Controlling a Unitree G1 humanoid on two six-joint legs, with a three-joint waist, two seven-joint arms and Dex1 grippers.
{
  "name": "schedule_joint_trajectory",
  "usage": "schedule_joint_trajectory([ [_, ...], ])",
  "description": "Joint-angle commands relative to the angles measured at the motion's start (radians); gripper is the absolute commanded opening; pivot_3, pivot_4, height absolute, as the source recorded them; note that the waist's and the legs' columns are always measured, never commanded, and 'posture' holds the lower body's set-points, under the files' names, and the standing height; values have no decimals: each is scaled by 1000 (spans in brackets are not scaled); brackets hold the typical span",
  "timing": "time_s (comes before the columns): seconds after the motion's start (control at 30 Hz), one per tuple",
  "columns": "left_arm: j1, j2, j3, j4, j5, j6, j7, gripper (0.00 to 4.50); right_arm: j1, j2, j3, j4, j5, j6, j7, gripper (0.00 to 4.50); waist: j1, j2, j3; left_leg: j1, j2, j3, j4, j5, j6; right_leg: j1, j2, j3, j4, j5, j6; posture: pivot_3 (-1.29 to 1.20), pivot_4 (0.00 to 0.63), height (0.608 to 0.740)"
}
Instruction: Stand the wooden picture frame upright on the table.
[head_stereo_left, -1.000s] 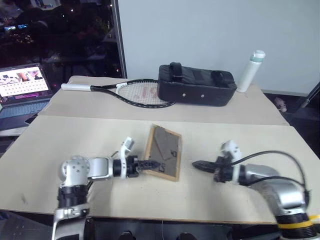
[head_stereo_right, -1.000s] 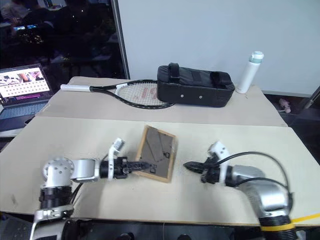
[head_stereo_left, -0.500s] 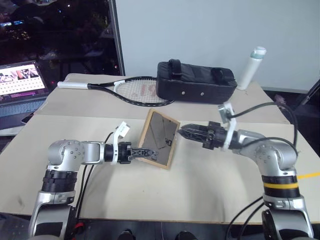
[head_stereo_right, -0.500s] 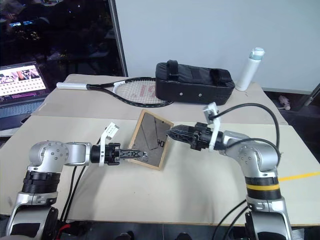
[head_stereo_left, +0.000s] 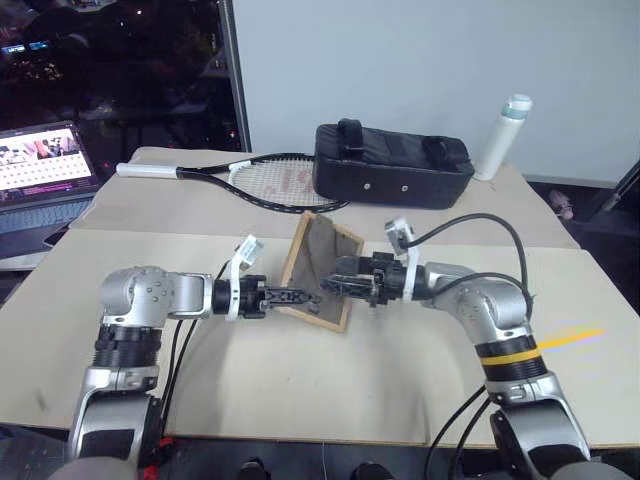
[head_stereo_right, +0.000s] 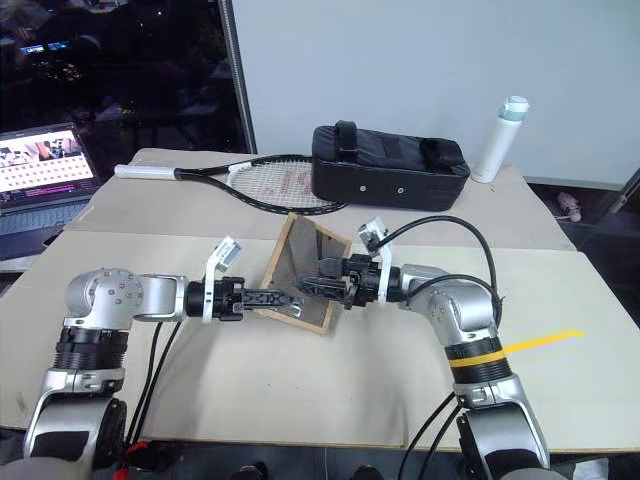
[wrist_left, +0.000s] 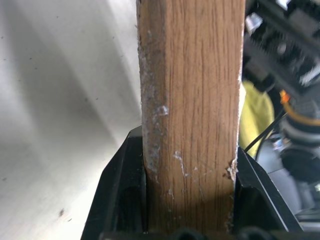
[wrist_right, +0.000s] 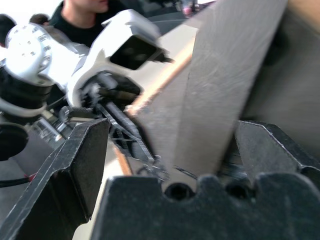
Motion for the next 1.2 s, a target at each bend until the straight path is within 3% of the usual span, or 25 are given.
schedule_joint_trajectory([
  [0.03,-61,-22,62,42,-24,48,9,1172,1,5,19,-105,24,-49,80,4490,1,0,0,0,0,0,0,0,0,0,0,0,0,0,0,0,150,696],
  [0.2,-98,4,66,199,-78,126,4,1172,32,-19,22,-149,-18,-140,119,4490,2,0,0,0,0,-1,0,0,0,1,0,-2,1,0,0,0,150,696],
  [0.4,-70,69,2,208,-240,126,-32,1172,28,-76,-37,-29,-119,-227,42,4490,-5,0,0,0,0,-2,0,0,-1,0,0,-2,2,0,0,0,150,696],
  [0.6,-32,153,53,259,-372,126,-59,1172,156,-348,-193,-83,-37,-175,203,4490,18,1,1,0,-1,-2,-1,1,-1,1,-2,-3,1,0,-1,0,150,696],
  [0.7,-5,163,47,280,-408,126,-57,1172,198,-386,-199,-156,-53,-233,211,4490,12,1,1,0,-2,-2,-2,1,-1,1,-2,-4,1,-2,-1,0,150,696],
  [0.83,-3,136,14,342,-472,126,-39,1172,200,-322,-84,-86,-401,-737,55,4490,-5,1,1,2,-2,-2,-1,2,-2,1,-2,-4,2,-2,0,0,150,696],
  [0.93,-18,118,-13,410,-532,126,-14,1172,208,-290,-22,-33,-559,-1001,-17,4490,-6,1,1,2,-2,-1,0,4,-1,1,-3,-4,2,-2,1,0,150,696],
  [1.03,-14,121,-63,420,-612,126,5,1172,173,-280,25,64,-772,-1288,-185,4490,-5,1,1,1,-3,-2,0,4,-1,1,-4,-3,2,-2,1,0,150,696],
  [1.2,-20,139,-126,442,-713,126,41,1172,103,-271,65,168,-979,-1511,-395,4490,-1,1,1,1,-4,-2,-1,4,-1,1,-5,-4,4,-1,0,0,150,696],
])
